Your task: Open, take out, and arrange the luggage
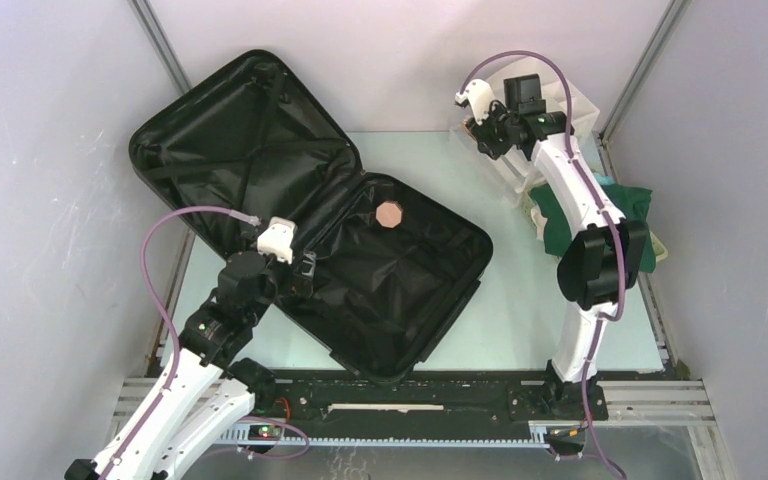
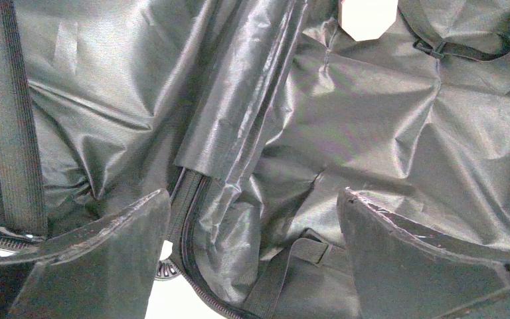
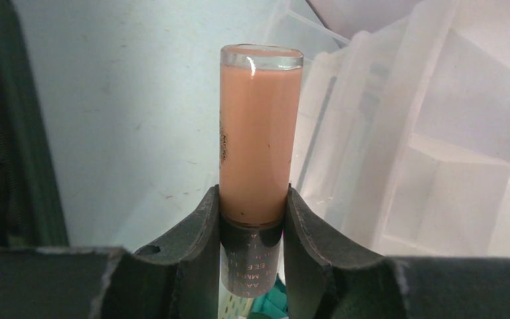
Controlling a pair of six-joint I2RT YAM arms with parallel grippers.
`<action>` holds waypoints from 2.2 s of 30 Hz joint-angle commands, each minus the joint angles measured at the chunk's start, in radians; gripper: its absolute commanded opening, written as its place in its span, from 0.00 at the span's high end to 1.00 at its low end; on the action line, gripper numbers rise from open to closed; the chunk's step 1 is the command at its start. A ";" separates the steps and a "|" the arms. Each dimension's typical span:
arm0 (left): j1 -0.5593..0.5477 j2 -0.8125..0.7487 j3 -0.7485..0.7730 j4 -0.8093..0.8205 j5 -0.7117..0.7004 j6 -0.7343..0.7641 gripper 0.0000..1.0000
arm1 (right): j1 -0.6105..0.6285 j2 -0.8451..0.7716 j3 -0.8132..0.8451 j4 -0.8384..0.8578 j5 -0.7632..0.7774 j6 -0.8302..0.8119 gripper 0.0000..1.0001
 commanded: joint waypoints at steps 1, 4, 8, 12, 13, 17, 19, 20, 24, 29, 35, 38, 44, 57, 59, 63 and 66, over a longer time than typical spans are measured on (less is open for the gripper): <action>0.009 0.004 -0.021 0.036 0.009 0.023 0.00 | -0.010 0.060 0.070 0.075 0.124 -0.001 1.00; 0.009 0.003 -0.021 0.036 0.010 0.023 0.00 | -0.012 0.110 0.103 0.063 0.142 0.007 1.00; 0.009 0.004 -0.023 0.036 0.009 0.023 0.00 | -0.010 0.162 0.124 0.061 0.176 0.015 0.91; 0.009 0.004 -0.023 0.036 0.011 0.023 0.00 | -0.013 0.204 0.141 0.061 0.206 0.018 0.81; 0.009 0.005 -0.023 0.036 0.011 0.023 0.00 | -0.015 0.211 0.147 0.059 0.208 0.020 0.78; 0.009 0.007 -0.023 0.036 0.013 0.023 0.00 | -0.015 0.223 0.152 0.049 0.215 0.033 0.58; 0.009 0.007 -0.023 0.036 0.013 0.023 0.00 | -0.013 0.220 0.150 0.039 0.210 0.036 0.51; 0.009 0.007 -0.024 0.036 0.013 0.023 0.00 | -0.013 0.216 0.148 0.038 0.209 0.039 0.49; 0.009 0.009 -0.023 0.036 0.015 0.023 0.00 | -0.009 0.193 0.128 0.041 0.205 0.045 0.42; 0.009 0.012 -0.023 0.036 0.016 0.023 0.00 | 0.006 0.151 0.102 0.043 0.195 0.035 0.39; 0.009 0.015 -0.021 0.036 0.019 0.022 0.00 | 0.022 0.064 0.077 0.023 0.102 0.039 0.43; 0.011 0.017 -0.021 0.035 0.021 0.022 0.00 | 0.037 -0.001 0.009 0.015 -0.014 0.021 0.44; 0.011 0.018 -0.021 0.035 0.023 0.022 0.00 | 0.055 -0.105 -0.103 -0.009 -0.293 -0.005 0.49; 0.011 0.015 -0.021 0.034 0.022 0.022 0.00 | 0.067 -0.190 -0.247 -0.012 -0.406 -0.042 0.60; 0.011 0.015 -0.023 0.034 0.023 0.022 0.00 | 0.067 -0.172 -0.235 -0.019 -0.374 -0.032 0.61; 0.011 0.018 -0.023 0.034 0.021 0.022 0.00 | 0.071 -0.131 -0.218 -0.020 -0.302 -0.023 0.62; 0.011 0.017 -0.023 0.034 0.021 0.022 0.00 | 0.073 -0.098 -0.200 -0.019 -0.247 -0.019 0.62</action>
